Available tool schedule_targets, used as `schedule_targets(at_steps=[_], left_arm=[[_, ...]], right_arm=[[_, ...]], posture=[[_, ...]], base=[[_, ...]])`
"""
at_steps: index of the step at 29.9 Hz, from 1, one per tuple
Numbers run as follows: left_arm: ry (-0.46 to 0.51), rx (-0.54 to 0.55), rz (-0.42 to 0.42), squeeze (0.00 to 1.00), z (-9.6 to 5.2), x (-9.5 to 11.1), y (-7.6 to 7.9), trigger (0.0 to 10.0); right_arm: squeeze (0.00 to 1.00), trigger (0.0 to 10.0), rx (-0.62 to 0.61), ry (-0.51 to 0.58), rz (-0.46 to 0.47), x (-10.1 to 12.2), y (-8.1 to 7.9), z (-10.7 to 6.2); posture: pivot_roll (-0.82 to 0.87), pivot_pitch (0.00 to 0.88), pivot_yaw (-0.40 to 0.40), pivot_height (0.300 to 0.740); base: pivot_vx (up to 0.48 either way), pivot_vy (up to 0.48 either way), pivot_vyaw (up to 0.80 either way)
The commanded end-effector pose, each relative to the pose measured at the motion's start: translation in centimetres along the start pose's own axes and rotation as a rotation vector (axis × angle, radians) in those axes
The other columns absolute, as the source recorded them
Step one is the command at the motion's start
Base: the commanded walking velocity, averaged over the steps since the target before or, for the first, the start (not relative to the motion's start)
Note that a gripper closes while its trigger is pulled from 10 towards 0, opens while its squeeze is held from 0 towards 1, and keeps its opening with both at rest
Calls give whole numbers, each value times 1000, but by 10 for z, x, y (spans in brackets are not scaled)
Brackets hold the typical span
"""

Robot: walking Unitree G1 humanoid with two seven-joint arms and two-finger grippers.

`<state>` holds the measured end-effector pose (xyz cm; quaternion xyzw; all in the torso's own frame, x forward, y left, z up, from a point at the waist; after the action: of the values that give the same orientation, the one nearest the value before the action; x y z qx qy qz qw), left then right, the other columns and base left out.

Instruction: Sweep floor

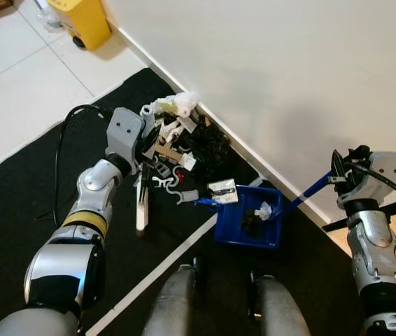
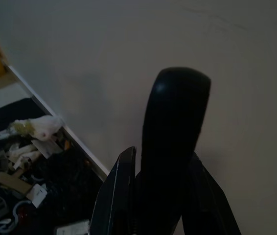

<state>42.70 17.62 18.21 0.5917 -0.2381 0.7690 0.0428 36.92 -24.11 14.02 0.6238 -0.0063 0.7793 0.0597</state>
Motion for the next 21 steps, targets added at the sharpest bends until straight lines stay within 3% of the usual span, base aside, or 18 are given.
schedule_targets(at_steps=[1, 6, 13, 16, 18, 20, 21], left_arm=[[15, 11, -11, 0, -1, -1, 3, 10000], [24, -21, -27, 0, 1, -2, 14, 10000], [39, -144, -93, 0, 8, -2, 45, 10000], [72, -257, -140, 0, 14, 5, 70, 10000], [72, -257, -140, 0, 14, 5, 70, 10000], [90, -320, -178, 0, 18, 10, 86, 10000], [90, -320, -178, 0, 18, 10, 86, 10000]], right_arm=[[0, 10000, 3, -47, -25, -10, 6, -8], [0, 10000, 5, -44, -36, -6, 10, -9], [0, 10000, 15, -57, -30, -6, 6, -10], [0, 10000, 26, -67, -24, -8, 1, -11], [0, 10000, 26, -67, -24, -8, 1, -11], [0, 10000, 30, -72, -23, -9, -1, -11], [0, 10000, 30, -72, -23, -9, -1, -11]], posture=[[-123, 421, 28, 740], [-139, 434, 21, 740], [-133, 437, 20, 740], [-130, 435, 27, 740], [-130, 435, 27, 740], [-130, 433, 31, 740], [-130, 433, 31, 740]], base=[[0, 0, 0], [0, 0, 0], [0, 0, 0], [0, 0, 0], [0, 0, 0], [0, 0, 0], [0, 0, 0]])
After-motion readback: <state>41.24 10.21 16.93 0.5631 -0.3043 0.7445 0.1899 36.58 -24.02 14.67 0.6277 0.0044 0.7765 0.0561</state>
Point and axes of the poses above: a point about 5 cm out from each wrist's last joint towards the gripper, its own z axis pointing out of the wrist towards the gripper, its own x axis along the axis of the wrist's last joint, y = z × x, the point moved 6 cm from there along z, pointing out of the wrist towards the gripper, and after that the axes turned 1 degree about -z, right-handed, at the moved point
